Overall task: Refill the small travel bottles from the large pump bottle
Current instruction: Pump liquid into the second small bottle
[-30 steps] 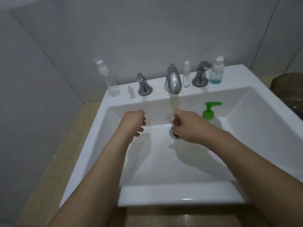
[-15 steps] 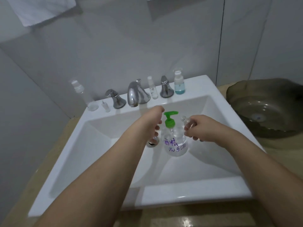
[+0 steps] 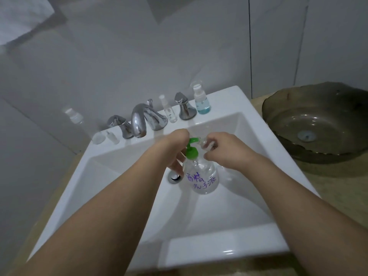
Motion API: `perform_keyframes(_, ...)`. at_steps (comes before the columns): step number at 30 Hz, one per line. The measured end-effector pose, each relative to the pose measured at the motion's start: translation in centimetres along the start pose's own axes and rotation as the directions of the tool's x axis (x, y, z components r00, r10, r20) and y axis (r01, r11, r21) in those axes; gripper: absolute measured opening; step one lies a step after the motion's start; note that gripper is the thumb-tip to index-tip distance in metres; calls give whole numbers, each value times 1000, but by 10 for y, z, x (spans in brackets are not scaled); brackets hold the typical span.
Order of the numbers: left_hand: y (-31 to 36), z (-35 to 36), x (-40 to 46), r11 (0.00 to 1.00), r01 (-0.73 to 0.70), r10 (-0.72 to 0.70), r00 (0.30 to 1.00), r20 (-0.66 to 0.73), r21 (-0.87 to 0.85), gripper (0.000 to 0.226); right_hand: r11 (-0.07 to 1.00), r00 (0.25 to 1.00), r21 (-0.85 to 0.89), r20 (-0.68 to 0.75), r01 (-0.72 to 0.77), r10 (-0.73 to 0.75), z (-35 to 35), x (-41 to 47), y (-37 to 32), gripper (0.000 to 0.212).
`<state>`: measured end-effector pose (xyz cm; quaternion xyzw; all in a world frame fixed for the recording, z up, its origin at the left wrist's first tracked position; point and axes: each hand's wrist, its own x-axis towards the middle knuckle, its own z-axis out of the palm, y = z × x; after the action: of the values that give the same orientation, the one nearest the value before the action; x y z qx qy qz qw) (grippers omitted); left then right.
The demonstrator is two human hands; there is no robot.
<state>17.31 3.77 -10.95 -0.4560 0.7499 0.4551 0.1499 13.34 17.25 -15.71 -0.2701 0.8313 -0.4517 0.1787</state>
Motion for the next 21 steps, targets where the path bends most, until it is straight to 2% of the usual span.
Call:
perform_keyframes(5,0,2,3,999,24,-22,999,-34,42,42,997,995,-8,-63,74,-74,2,0,3,31)
perform_keyframes(9,1,4,1,1000,11,-9,998,-62,29,34,995,992,-61,-96,81,-87,1,1,4,25)
perform_keyframes(13,-3,10,4,1000,3,0,993,-114,25,31,970,986,-212,-89,119,-141,3,1,4,19)
perform_keyframes(18,-3,11,5,996,-2,12,993,-118,87,30,958,987,-259,-74,120,-143,3,1,4,21)
perform_keyframes(21,0,10,1,995,-22,30,996,-86,94,36,960,985,-251,-91,121,-148,1,-1,2,20)
